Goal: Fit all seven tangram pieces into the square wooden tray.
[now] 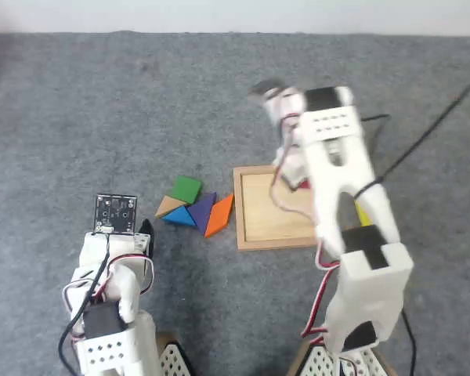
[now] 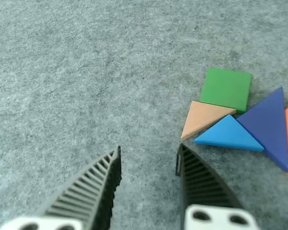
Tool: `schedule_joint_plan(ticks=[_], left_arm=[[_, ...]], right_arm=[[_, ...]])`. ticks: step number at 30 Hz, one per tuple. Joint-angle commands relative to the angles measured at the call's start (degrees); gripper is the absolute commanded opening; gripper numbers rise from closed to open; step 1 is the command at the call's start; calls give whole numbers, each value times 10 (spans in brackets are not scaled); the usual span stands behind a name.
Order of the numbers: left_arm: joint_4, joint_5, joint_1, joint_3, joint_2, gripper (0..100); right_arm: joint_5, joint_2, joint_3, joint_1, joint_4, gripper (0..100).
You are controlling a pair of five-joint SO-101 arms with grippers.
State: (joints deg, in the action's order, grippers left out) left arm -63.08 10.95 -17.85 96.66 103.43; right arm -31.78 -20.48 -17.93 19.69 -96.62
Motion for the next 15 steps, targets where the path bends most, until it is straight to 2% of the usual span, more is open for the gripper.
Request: schedule_joint_plan(ticks=[1, 9, 13, 15], left_arm=[[8, 5, 0, -2, 6, 182], [8, 5, 0, -2, 6, 182], [8, 5, 0, -2, 6, 182], [8, 5, 0, -2, 6, 182]], right_arm=[[-125, 40, -20, 41, -25, 226], [-287, 36, 23, 67, -3, 226], [-353, 36, 98, 67, 59, 226], [-360, 36, 127, 67, 102, 226]])
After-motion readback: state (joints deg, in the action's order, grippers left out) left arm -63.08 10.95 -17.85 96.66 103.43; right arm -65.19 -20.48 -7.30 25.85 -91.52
